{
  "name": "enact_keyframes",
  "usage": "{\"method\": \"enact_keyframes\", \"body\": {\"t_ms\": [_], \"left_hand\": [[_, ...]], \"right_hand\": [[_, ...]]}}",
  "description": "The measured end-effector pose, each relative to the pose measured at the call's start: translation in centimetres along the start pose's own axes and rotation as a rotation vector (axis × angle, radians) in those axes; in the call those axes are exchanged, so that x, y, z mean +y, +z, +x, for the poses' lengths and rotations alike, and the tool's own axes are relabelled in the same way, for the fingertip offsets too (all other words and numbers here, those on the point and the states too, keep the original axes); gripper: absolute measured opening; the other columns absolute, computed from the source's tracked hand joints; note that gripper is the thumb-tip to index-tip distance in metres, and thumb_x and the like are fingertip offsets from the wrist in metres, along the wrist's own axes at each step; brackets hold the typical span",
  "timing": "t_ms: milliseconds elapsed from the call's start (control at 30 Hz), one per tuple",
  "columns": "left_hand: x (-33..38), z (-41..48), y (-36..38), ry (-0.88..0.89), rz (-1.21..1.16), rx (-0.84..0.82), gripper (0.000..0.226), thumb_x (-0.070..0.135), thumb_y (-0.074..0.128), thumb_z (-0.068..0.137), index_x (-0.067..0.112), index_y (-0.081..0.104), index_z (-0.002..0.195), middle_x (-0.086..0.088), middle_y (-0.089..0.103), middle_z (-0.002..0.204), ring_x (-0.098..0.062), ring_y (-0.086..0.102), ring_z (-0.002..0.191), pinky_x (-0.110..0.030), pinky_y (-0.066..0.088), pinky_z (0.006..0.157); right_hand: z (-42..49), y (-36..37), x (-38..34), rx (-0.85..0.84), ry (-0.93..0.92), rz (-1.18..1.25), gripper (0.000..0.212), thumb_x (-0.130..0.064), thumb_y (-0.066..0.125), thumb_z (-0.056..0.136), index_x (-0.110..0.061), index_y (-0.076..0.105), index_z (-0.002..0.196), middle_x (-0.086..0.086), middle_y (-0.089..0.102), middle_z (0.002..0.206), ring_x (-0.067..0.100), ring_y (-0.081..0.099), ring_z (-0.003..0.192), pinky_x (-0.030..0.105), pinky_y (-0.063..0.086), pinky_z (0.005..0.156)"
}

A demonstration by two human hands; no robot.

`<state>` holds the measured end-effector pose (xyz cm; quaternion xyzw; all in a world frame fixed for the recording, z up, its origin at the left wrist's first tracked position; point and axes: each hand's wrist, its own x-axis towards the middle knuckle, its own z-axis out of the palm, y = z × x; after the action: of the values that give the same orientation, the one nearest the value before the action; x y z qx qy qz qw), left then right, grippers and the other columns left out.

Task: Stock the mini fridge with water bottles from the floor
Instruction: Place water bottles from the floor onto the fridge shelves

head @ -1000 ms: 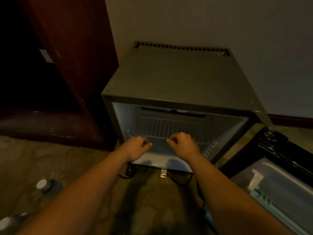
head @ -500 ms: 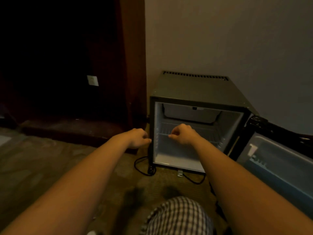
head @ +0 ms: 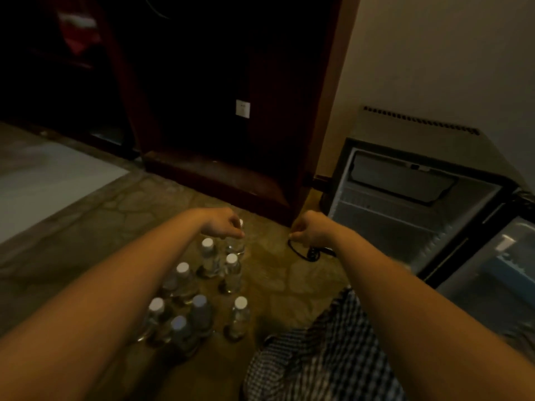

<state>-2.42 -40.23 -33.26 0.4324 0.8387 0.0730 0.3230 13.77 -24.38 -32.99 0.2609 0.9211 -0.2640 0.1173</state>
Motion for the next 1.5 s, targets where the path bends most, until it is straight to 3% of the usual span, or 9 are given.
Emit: {"method": "enact_keyframes", "body": {"t_ms": [167, 333, 500, 667, 867, 1067, 1200, 1400, 1500], "left_hand": [[-4.3, 0.1, 4.5, -0.099, -0.121, -0.150, 0.040, 0.027, 0.055, 0.091, 0.012, 0.051, 0.127, -0.008, 0.055, 0.127, -0.023, 0.054, 0.116, -0.037, 0.044, 0.102], [-6.7, 1.0, 10.0, -0.175, -0.366, -0.268, 0.043, 0.019, 0.056, 0.090, 0.010, 0.046, 0.132, -0.010, 0.055, 0.122, -0.015, 0.058, 0.094, -0.021, 0.050, 0.073], [-8.1, 2.3, 15.9, -0.224, -0.601, -0.262, 0.054, 0.008, 0.060, 0.086, 0.007, 0.039, 0.136, -0.012, 0.055, 0.127, -0.014, 0.052, 0.099, -0.011, 0.045, 0.069], [-8.6, 3.1, 20.4, -0.235, -0.785, -0.182, 0.065, 0.001, 0.061, 0.084, 0.012, 0.032, 0.141, -0.008, 0.048, 0.138, -0.021, 0.048, 0.125, -0.026, 0.043, 0.095], [-9.4, 4.7, 24.3, -0.269, -1.022, -0.046, 0.074, -0.009, 0.061, 0.079, 0.014, 0.030, 0.142, -0.012, 0.048, 0.139, -0.028, 0.047, 0.128, -0.043, 0.041, 0.106], [-9.2, 5.4, 25.2, -0.224, -1.109, 0.053, 0.070, -0.016, 0.059, 0.078, 0.017, 0.033, 0.134, -0.017, 0.051, 0.133, -0.033, 0.048, 0.126, -0.041, 0.042, 0.103], [-8.4, 5.3, 24.0, -0.142, -1.089, 0.059, 0.070, -0.004, 0.065, 0.080, 0.019, 0.032, 0.137, 0.003, 0.049, 0.124, -0.012, 0.047, 0.116, -0.018, 0.046, 0.083], [-6.8, 5.2, 20.5, -0.017, -0.985, 0.167, 0.072, 0.005, 0.069, 0.078, 0.018, 0.033, 0.139, 0.004, 0.049, 0.127, -0.014, 0.047, 0.120, -0.029, 0.042, 0.094], [-5.3, 4.9, 18.2, 0.040, -0.920, 0.227, 0.072, 0.011, 0.073, 0.076, 0.022, 0.037, 0.137, 0.008, 0.051, 0.121, -0.012, 0.049, 0.118, -0.029, 0.044, 0.095]], "right_hand": [[2.5, 6.2, -2.3, -0.137, -0.022, -0.029, 0.027, -0.023, 0.059, 0.089, -0.008, 0.064, 0.112, 0.011, 0.064, 0.114, 0.023, 0.062, 0.097, 0.033, 0.049, 0.082], [4.9, 12.1, -2.1, -0.243, 0.004, 0.012, 0.029, -0.022, 0.061, 0.087, -0.011, 0.061, 0.114, 0.010, 0.062, 0.118, 0.019, 0.058, 0.093, 0.031, 0.048, 0.082], [6.6, 17.7, -1.1, -0.332, 0.022, -0.035, 0.044, -0.029, 0.059, 0.088, -0.014, 0.051, 0.129, 0.010, 0.055, 0.129, 0.025, 0.054, 0.115, 0.031, 0.043, 0.084], [7.4, 20.8, -0.7, -0.322, 0.033, -0.003, 0.035, -0.020, 0.056, 0.090, -0.009, 0.054, 0.123, 0.013, 0.059, 0.122, 0.028, 0.056, 0.111, 0.030, 0.038, 0.075], [8.9, 23.1, -0.2, -0.333, 0.071, -0.028, 0.032, -0.023, 0.056, 0.089, -0.009, 0.057, 0.117, 0.013, 0.059, 0.120, 0.028, 0.056, 0.109, 0.037, 0.047, 0.088], [9.0, 23.2, 0.4, -0.278, 0.034, -0.001, 0.033, -0.026, 0.053, 0.090, -0.006, 0.057, 0.116, 0.017, 0.061, 0.119, 0.033, 0.057, 0.109, 0.039, 0.047, 0.089], [8.9, 20.9, 0.5, -0.245, -0.015, 0.006, 0.029, -0.028, 0.050, 0.093, -0.007, 0.056, 0.112, 0.015, 0.061, 0.115, 0.031, 0.057, 0.103, 0.036, 0.046, 0.082], [7.8, 13.7, -1.2, -0.188, -0.195, 0.001, 0.013, -0.030, 0.047, 0.096, -0.019, 0.048, 0.089, 0.000, 0.046, 0.086, 0.017, 0.043, 0.082, 0.029, 0.032, 0.071], [6.4, 9.8, -1.9, -0.130, -0.237, -0.011, 0.027, -0.032, 0.046, 0.096, -0.029, 0.037, 0.070, -0.008, 0.040, 0.072, 0.011, 0.041, 0.067, 0.027, 0.032, 0.065]]}}
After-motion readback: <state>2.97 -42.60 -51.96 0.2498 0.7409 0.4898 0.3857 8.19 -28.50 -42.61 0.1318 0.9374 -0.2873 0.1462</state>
